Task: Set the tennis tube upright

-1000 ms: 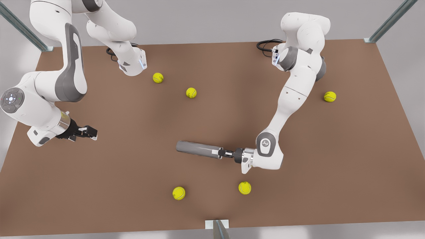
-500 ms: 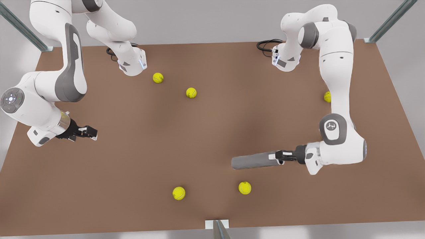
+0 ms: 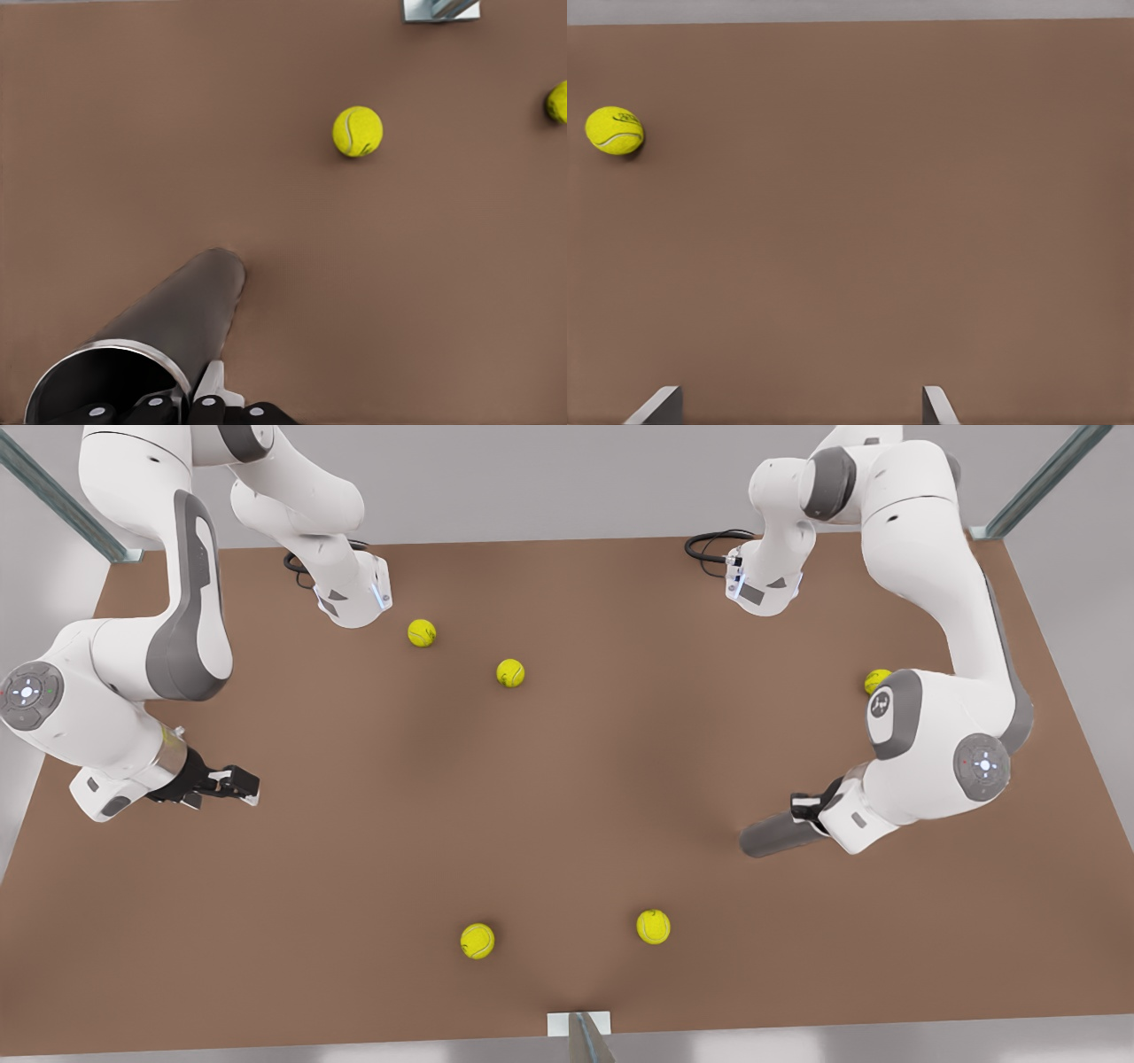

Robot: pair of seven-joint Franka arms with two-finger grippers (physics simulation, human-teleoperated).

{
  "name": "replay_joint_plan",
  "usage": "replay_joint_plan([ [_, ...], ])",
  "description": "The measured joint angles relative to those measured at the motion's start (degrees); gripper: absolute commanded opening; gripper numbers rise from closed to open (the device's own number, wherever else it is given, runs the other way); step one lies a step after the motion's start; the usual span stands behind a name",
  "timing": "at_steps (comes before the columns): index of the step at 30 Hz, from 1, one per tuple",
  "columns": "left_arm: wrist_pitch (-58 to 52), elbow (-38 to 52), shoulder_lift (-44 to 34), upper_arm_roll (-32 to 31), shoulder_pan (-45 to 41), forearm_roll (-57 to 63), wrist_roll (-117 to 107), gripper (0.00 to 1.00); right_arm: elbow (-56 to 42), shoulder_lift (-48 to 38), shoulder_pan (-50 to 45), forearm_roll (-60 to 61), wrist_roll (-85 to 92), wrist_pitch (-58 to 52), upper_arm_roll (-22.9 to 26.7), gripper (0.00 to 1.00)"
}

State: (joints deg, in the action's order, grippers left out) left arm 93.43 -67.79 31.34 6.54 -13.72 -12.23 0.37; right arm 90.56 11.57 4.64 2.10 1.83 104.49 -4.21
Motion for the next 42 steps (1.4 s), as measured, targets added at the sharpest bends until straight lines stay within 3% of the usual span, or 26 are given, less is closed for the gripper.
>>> replay_joint_plan([
  [17,2.9,-0.3,5.9,-0.2,-1.0,4.1,-4.7,0.21,0.1,0.0,0.1,0.0,0.1,-0.3,0.0,1.00],
  [18,3.0,-0.3,6.0,-0.2,-1.0,4.2,-4.9,0.27,0.0,0.0,0.1,0.0,0.1,-0.3,0.0,1.00],
  [19,3.0,-0.3,6.0,-0.2,-1.0,4.2,-5.0,0.67,0.0,0.0,0.1,0.0,0.1,-0.3,0.0,1.00],
  [20,3.1,-0.3,6.0,-0.2,-1.1,4.1,-5.1,1.00,0.0,0.0,0.1,0.0,0.1,-0.3,0.0,1.00],
  [26,3.1,-0.2,5.0,-0.1,-1.2,2.9,-5.3,1.00,0.0,0.0,0.3,0.0,0.1,-0.3,0.0,1.00],
  [32,-5.4,0.1,-8.9,-0.1,-1.7,4.6,-5.8,1.00,0.1,0.0,0.1,0.0,0.1,-0.4,0.0,1.00],
  [33,-7.0,-1.9,-13.3,-0.2,-1.7,4.9,-5.9,1.00,0.0,0.0,0.1,0.0,0.1,-0.4,0.0,1.00],
  [36,-5.0,-22.9,-29.7,-0.8,-1.0,6.5,-5.7,1.00,0.0,0.0,0.2,0.0,0.1,-0.4,0.0,1.00],
  [42,-2.7,-27.3,-32.5,-0.9,1.6,8.8,-5.5,1.00,0.0,0.0,0.2,0.1,0.1,-0.4,0.0,1.00],
])
